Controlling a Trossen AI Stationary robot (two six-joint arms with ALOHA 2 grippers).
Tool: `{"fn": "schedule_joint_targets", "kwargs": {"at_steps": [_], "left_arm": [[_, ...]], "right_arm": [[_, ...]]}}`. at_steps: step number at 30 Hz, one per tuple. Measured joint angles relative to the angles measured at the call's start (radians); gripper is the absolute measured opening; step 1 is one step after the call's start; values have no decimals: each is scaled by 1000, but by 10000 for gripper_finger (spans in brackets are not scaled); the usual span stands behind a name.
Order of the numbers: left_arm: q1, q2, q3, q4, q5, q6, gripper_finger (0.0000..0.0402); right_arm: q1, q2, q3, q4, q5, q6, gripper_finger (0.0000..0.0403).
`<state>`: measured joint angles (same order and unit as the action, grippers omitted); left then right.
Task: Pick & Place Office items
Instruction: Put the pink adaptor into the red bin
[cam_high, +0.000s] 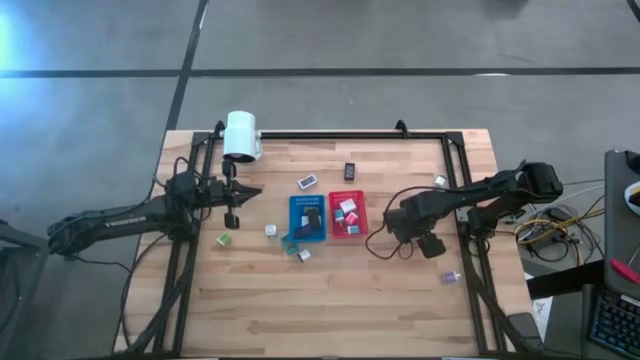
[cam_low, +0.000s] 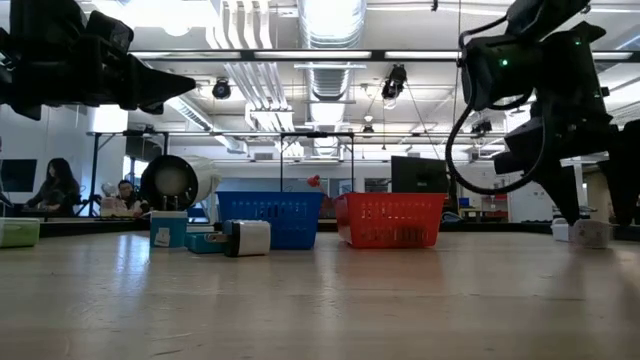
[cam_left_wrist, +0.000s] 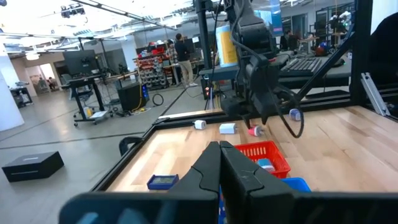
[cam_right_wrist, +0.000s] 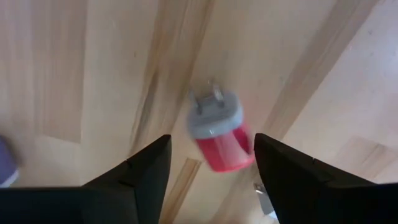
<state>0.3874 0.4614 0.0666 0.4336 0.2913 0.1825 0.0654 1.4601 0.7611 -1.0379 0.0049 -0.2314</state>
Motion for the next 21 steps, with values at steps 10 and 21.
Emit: {"fn": "schedule_joint_targets", "kwargs": {"at_steps": [10, 21], "left_arm": [[0, 0, -2, 0, -2, 0, 5], [0, 0, -2, 0, -2, 0, 5]], "right_arm": [[0, 29, -13, 59, 1, 3, 188], [0, 146, -7, 48, -4, -2, 136]]}}
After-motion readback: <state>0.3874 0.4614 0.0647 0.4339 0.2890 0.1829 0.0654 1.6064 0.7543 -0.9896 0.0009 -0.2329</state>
